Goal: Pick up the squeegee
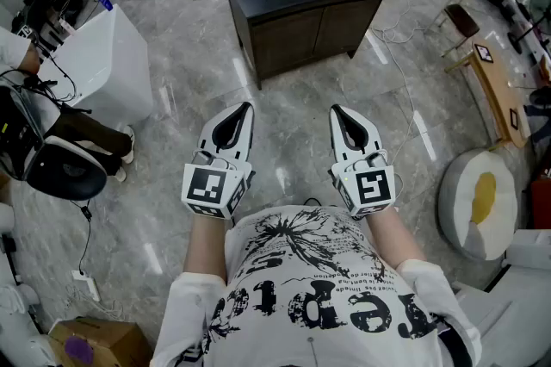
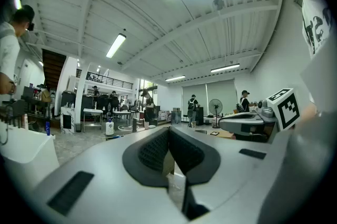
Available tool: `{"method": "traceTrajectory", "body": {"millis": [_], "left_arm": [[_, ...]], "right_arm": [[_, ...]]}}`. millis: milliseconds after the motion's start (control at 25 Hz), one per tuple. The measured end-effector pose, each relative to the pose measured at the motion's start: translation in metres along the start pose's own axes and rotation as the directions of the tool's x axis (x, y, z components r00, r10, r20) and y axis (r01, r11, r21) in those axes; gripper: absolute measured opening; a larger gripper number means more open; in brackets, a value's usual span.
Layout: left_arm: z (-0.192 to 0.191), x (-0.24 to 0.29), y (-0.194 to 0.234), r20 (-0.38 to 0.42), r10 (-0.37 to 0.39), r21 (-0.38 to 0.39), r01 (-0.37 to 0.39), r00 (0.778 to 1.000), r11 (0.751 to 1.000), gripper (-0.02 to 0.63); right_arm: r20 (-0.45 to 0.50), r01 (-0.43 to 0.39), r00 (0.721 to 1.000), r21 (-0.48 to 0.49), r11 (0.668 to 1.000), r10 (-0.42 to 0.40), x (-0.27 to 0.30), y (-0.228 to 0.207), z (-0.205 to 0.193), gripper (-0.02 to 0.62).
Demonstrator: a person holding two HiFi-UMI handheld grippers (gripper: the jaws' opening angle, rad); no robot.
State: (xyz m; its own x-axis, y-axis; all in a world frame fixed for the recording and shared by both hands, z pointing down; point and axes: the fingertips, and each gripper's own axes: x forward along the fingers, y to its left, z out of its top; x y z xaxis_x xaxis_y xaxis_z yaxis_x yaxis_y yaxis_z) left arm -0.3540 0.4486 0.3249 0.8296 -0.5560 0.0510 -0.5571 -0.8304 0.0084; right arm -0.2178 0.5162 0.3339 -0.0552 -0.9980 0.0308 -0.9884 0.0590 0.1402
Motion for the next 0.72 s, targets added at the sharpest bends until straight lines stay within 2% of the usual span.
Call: {"method": "traceTrajectory", "body": {"millis": [480, 600, 640, 680, 720], "left_arm": [[-0.011, 0.019, 0.019, -0.016, 0.005, -0.036, -0.006, 1.000, 0.999, 0.014], [-0.008, 0.027, 0.020, 0.006, 0.005, -0.054, -0.005, 1.000, 0.999, 0.016], [-0.005, 0.030, 0.021, 0.024, 0.011, -0.056, -0.009, 1.000, 0.998, 0.154], [-0.002, 0.034, 0.023, 0.038, 0.019, -0.051, -0.017, 0.999, 0.999, 0.352], [-0.001, 0.038, 0.025, 0.044, 0.030, -0.040, -0.028, 0.999, 0.999, 0.364]], "right_arm": [[-0.005, 0.002, 1.000, 0.013, 1.000, -0.002, 0.023, -0.006, -0.005, 0.014], [-0.001, -0.002, 1.000, 0.021, 1.000, 0.002, 0.030, -0.013, -0.005, 0.015], [-0.001, -0.007, 1.000, 0.021, 1.000, 0.007, 0.032, -0.016, -0.006, 0.015], [-0.003, -0.009, 1.000, 0.022, 1.000, 0.009, 0.035, -0.018, -0.006, 0.014], [-0.005, -0.011, 1.000, 0.025, 1.000, 0.011, 0.039, -0.022, -0.008, 0.014]]}}
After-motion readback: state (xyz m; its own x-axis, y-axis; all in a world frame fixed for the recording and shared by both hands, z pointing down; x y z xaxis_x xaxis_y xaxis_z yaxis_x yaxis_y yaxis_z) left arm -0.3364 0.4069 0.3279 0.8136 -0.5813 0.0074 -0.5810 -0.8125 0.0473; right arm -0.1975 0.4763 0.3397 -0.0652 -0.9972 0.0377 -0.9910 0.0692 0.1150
